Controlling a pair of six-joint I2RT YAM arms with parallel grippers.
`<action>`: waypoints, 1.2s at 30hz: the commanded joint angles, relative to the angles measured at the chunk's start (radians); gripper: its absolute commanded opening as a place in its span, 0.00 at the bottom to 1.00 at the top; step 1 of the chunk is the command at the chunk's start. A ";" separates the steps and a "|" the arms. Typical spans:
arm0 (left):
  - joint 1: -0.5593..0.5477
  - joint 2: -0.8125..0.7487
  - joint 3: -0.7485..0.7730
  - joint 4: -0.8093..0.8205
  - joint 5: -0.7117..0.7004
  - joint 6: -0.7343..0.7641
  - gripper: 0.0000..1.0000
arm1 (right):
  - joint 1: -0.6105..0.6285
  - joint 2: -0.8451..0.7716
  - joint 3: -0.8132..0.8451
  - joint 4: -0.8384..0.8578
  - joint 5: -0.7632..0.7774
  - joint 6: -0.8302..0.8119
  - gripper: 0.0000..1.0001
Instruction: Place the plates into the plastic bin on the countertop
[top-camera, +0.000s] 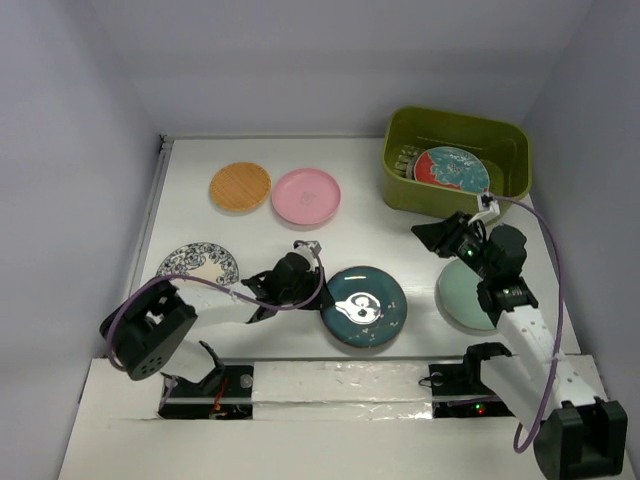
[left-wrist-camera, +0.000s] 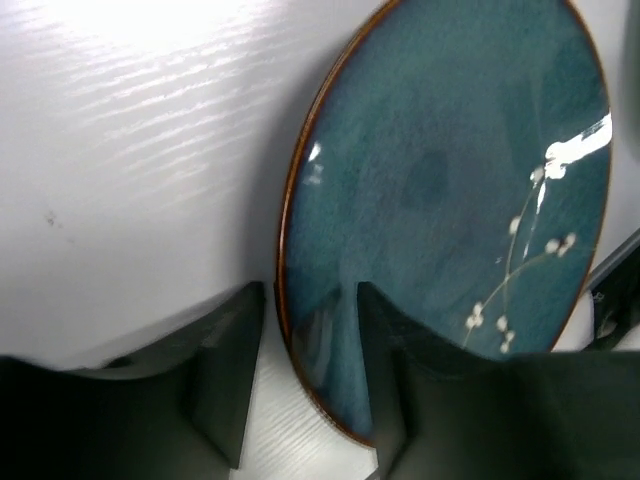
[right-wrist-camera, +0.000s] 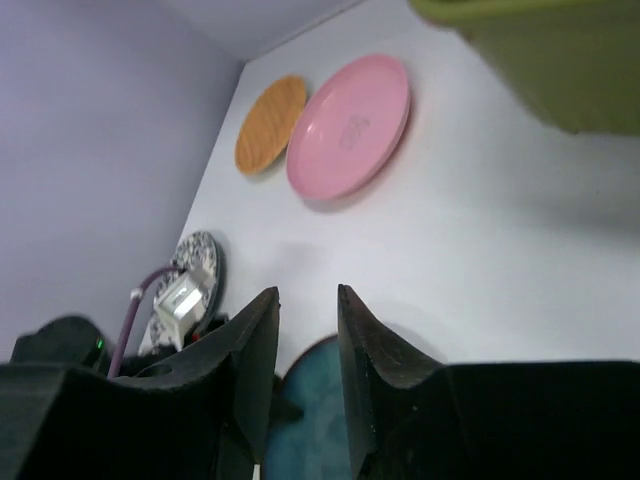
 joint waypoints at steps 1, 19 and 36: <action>-0.004 0.067 -0.010 0.093 -0.012 0.001 0.29 | 0.007 -0.097 -0.069 -0.006 -0.101 -0.071 0.35; 0.278 -0.339 0.080 -0.003 0.160 0.001 0.00 | 0.113 -0.094 -0.175 -0.011 -0.110 -0.090 1.00; 0.349 -0.474 0.122 0.152 0.414 -0.116 0.00 | 0.272 0.283 -0.182 0.317 -0.067 -0.025 1.00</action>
